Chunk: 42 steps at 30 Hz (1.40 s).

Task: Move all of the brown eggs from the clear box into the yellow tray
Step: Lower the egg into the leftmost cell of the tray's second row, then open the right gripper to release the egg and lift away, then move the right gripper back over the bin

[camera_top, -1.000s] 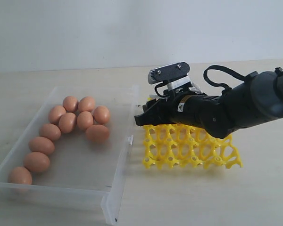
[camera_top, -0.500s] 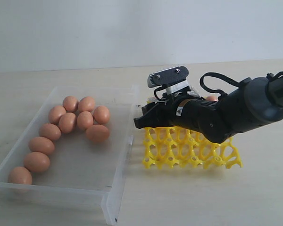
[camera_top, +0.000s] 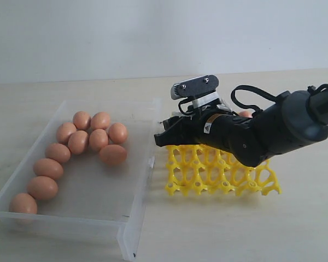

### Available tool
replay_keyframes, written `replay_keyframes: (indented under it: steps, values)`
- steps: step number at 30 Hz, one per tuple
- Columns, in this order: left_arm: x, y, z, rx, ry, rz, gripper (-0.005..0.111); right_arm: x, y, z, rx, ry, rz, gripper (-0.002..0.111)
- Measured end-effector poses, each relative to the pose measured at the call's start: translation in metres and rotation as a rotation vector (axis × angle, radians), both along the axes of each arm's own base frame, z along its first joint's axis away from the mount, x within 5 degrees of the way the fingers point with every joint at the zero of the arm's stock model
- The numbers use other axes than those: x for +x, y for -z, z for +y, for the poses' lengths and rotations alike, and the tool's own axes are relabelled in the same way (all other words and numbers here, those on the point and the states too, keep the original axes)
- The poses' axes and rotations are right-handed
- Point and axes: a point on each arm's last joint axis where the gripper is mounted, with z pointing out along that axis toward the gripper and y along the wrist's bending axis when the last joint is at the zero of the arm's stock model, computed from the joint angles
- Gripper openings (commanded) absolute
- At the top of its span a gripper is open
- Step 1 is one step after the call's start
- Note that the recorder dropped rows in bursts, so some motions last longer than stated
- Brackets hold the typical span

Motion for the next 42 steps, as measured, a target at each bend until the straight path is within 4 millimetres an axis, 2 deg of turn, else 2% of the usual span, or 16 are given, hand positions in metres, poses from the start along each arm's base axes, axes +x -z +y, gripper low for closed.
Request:
replay_keyframes:
  steps: [4,6,8,11,13,16,27,30,38,41,42]
  values:
    - [0.000,0.000,0.000,0.000,0.000,0.000,0.000,0.000,0.002,0.000,-0.002,0.000,0.004,0.003]
    - [0.000,0.000,0.000,0.000,0.000,0.000,0.000,0.000,0.002,0.000,-0.002,0.000,0.003,0.009]
    - [0.000,0.000,0.000,0.000,0.000,0.000,0.000,0.000,0.002,0.000,-0.002,0.000,0.003,0.018]
    - [0.000,0.000,0.000,0.000,0.000,0.000,0.000,0.000,0.001,0.000,-0.001,0.000,0.002,0.040]
    - [0.000,0.000,0.000,0.000,0.000,0.000,0.000,0.000,0.001,0.000,-0.001,0.000,0.002,0.049]
    - [0.000,0.000,0.000,0.000,0.000,0.000,0.000,0.000,0.001,0.000,-0.001,0.000,0.002,0.052]
    - [0.000,0.000,0.000,0.000,0.000,0.000,0.000,0.000,-0.001,0.000,-0.006,-0.012,-0.004,0.052]
    - [0.000,0.000,0.000,0.000,0.000,0.000,0.000,-0.001,-0.013,0.000,0.009,-0.010,-0.022,0.052]
    - [0.000,0.000,0.000,0.000,0.000,0.000,0.000,-0.005,-0.070,-0.002,0.045,-0.011,-0.064,0.051]
    - [0.000,0.000,0.000,0.000,0.000,0.000,0.000,-0.005,-0.089,0.007,-0.001,-0.043,-0.015,0.050]
    - [0.000,0.000,0.000,0.000,0.000,0.000,0.000,-0.007,-0.100,0.018,-0.049,-0.072,0.039,0.048]
